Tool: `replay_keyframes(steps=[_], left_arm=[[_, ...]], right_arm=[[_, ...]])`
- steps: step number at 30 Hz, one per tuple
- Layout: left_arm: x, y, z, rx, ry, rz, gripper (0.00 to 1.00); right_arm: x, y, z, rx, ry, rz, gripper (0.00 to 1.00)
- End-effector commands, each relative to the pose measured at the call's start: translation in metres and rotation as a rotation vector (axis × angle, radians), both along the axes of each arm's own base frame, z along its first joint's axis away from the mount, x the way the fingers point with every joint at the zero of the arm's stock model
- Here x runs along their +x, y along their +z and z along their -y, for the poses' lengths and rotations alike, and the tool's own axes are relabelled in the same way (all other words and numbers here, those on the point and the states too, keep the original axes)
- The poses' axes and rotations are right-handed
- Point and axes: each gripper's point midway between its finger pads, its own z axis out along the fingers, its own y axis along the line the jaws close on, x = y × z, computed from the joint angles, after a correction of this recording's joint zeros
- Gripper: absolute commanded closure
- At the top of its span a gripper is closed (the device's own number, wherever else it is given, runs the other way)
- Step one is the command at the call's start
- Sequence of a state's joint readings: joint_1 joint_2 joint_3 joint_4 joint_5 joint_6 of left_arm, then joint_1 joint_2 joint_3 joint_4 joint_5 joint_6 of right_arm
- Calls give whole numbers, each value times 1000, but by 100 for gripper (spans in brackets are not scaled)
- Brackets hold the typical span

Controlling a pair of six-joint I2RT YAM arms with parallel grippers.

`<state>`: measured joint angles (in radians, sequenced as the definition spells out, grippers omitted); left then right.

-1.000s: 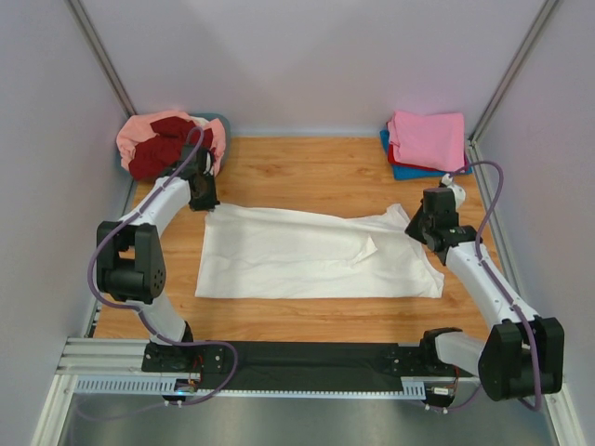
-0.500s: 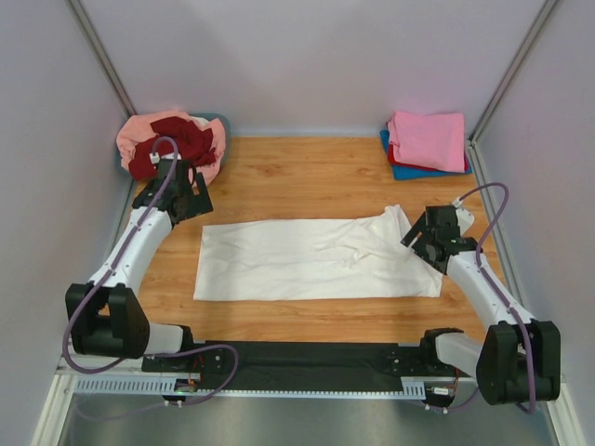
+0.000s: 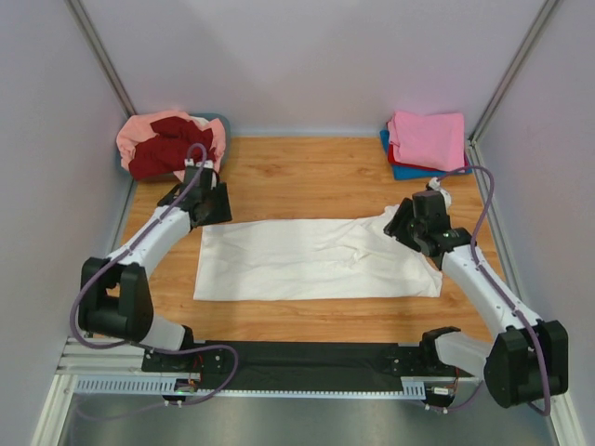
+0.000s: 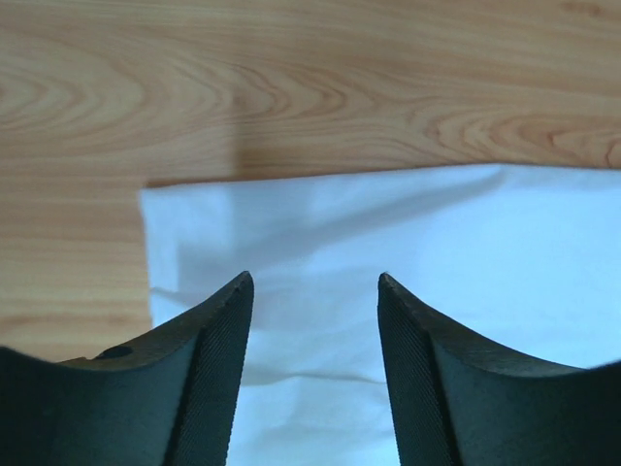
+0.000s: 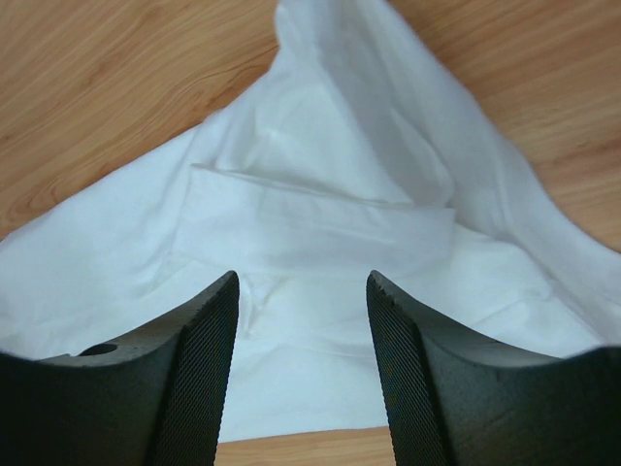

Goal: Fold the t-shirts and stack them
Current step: Fold the tshirt

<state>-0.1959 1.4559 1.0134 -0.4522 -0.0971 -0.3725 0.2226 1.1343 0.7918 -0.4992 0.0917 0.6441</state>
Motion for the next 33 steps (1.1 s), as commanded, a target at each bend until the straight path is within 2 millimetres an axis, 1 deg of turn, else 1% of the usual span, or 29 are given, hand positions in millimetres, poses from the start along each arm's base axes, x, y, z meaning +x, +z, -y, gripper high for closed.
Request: replay_keyframes(steps=[1, 2, 3, 4, 5, 6, 8, 9, 10, 12, 13, 14, 15, 16, 18, 20, 21, 22, 23, 24, 25, 26, 27, 28, 29, 30, 31, 32, 33], left_arm=[[23, -11, 37, -74, -125, 5, 40], [30, -25, 41, -74, -133, -38, 42], [32, -31, 43, -75, -138, -59, 43], [31, -38, 43, -68, -137, -93, 44], [35, -48, 43, -59, -133, -124, 45], [35, -53, 43, -51, -133, -147, 46], [28, -66, 39, -34, -122, -207, 48], [24, -68, 37, -26, -114, -220, 48], [17, -74, 35, -24, -106, -244, 48], [10, -76, 35, -26, -103, -255, 50], [5, -78, 35, -33, -108, -268, 50], [2, -78, 37, -40, -114, -275, 50], [-1, -78, 39, -48, -121, -285, 50], [-6, -79, 44, -47, -134, -298, 50], [-12, -80, 48, -40, -144, -316, 50], [-21, -83, 53, -38, -150, -343, 50], [-27, -86, 55, -47, -155, -360, 50], [-31, -89, 58, -60, -160, -374, 50], [-42, -94, 61, -69, -170, -401, 50], [-50, -96, 67, -92, -175, -422, 50], [-62, -103, 67, -97, -176, -451, 50], [-69, -101, 73, -104, -193, -449, 50], [-75, -102, 76, -110, -189, -454, 50], [-86, -103, 75, -112, -188, -463, 50], [-92, -102, 77, -120, -185, -469, 50], [-101, -101, 82, -136, -178, -478, 50], [-115, -106, 83, -151, -171, -507, 49], [-124, -99, 97, -204, -185, -506, 48], [-132, -98, 101, -215, -209, -504, 48]], right_arm=[[17, 5, -24, 49, 78, 16, 44], [18, 2, -25, 51, 82, 9, 44], [21, -6, -25, 46, 83, -12, 43], [24, -7, -26, 40, 85, -20, 43], [22, -22, -22, 14, 68, -81, 41], [20, -29, -21, 9, 64, -121, 40], [22, -37, -14, -39, 31, -185, 37], [23, -53, -13, -51, 29, -237, 36], [24, -59, -15, -46, 29, -267, 36], [28, -75, -22, -34, 35, -333, 35], [28, -79, -28, -3, 39, -357, 36], [31, -84, -29, -1, 32, -370, 36], [32, -94, -36, 31, 42, -395, 36], [34, -97, -41, 57, 38, -401, 36], [45, -106, -45, 68, 34, -408, 36], [56, -109, -49, 67, 40, -419, 36], [62, -119, -51, 61, 45, -449, 36], [85, -107, -57, 67, 56, -411, 36], [93, -104, -59, 65, 61, -422, 36], [99, -116, -62, 63, 70, -455, 36], [126, -97, -71, 85, 80, -397, 36], [134, -96, -77, 97, 90, -398, 37], [139, -109, -84, 113, 94, -433, 37], [152, -105, -91, 123, 104, -421, 37], [175, -85, -103, 137, 125, -368, 37], [185, -100, -111, 139, 141, -389, 37], [195, -99, -118, 141, 154, -381, 37], [216, -97, -135, 153, 191, -353, 37], [225, -97, -144, 167, 205, -342, 37]])
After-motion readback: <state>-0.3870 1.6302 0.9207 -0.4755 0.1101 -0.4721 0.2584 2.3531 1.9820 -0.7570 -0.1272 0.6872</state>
